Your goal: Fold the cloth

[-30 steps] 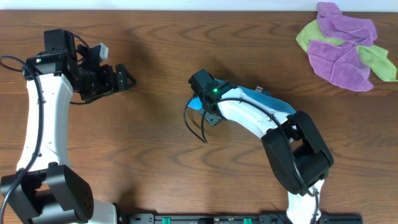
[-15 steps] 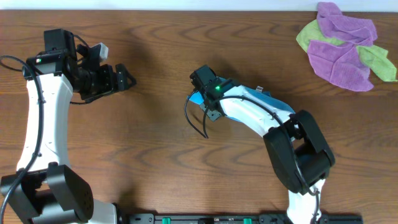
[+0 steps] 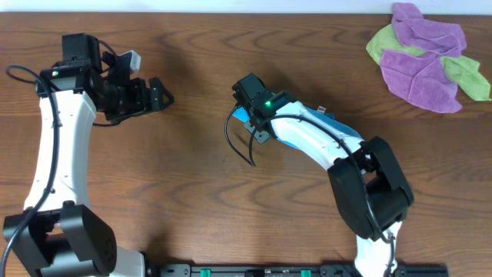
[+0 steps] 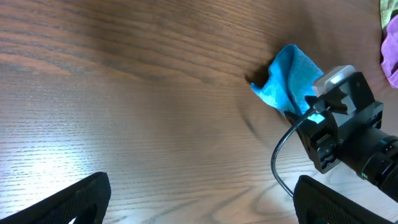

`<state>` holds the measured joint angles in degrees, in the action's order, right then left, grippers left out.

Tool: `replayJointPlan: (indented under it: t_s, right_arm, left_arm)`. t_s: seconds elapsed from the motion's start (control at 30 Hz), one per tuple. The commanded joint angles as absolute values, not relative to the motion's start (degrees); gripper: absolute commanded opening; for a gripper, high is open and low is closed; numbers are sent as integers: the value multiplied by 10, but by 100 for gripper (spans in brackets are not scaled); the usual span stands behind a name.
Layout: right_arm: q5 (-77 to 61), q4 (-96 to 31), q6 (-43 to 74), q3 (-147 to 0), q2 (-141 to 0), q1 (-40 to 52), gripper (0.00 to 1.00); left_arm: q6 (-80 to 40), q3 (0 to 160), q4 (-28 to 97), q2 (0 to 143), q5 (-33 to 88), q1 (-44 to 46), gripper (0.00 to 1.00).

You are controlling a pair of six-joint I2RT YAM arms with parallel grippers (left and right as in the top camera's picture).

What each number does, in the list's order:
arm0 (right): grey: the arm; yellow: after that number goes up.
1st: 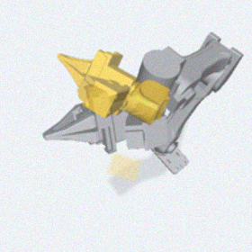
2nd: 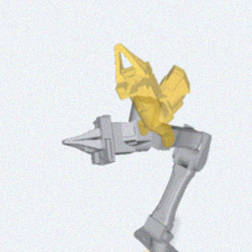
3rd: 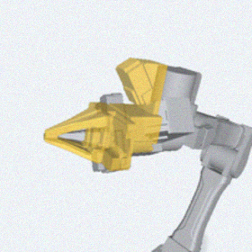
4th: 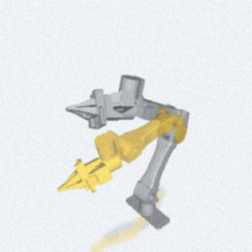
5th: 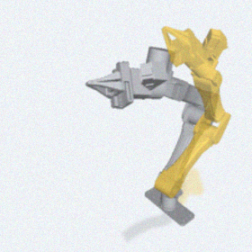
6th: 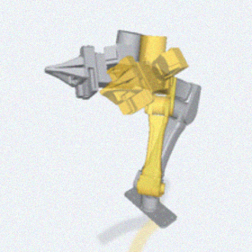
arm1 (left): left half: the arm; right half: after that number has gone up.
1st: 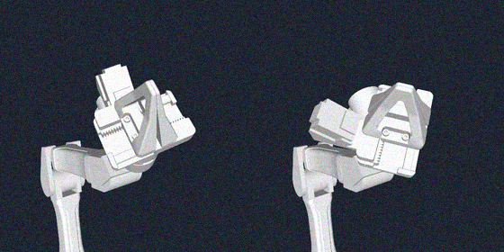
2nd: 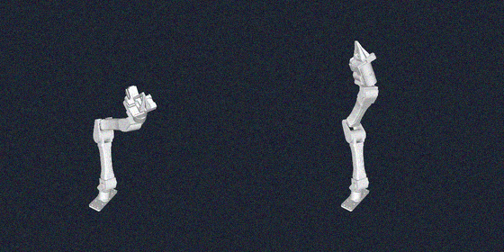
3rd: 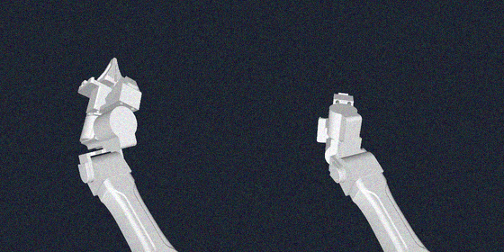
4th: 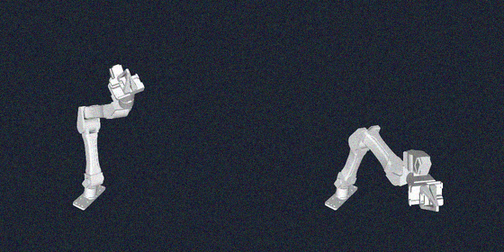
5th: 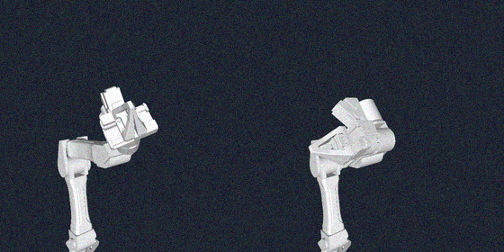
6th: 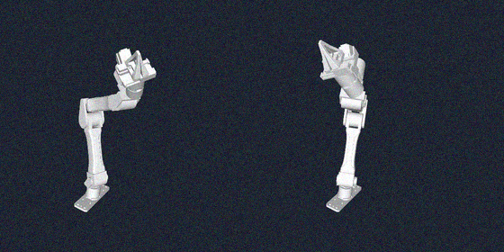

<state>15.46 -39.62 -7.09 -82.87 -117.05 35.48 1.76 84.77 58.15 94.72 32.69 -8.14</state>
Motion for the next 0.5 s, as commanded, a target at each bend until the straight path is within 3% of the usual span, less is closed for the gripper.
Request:
replayJointPlan:
  t_s: [0.0,0.47]
  right_arm:
    - [166,-396,-90,-841,-1172,351,42]
    - [180,-414,-95,-847,-1172,351,45]
  left_arm:
    - [26,844,580,937,333,-77,95]
    - [26,844,580,937,333,-77,95]
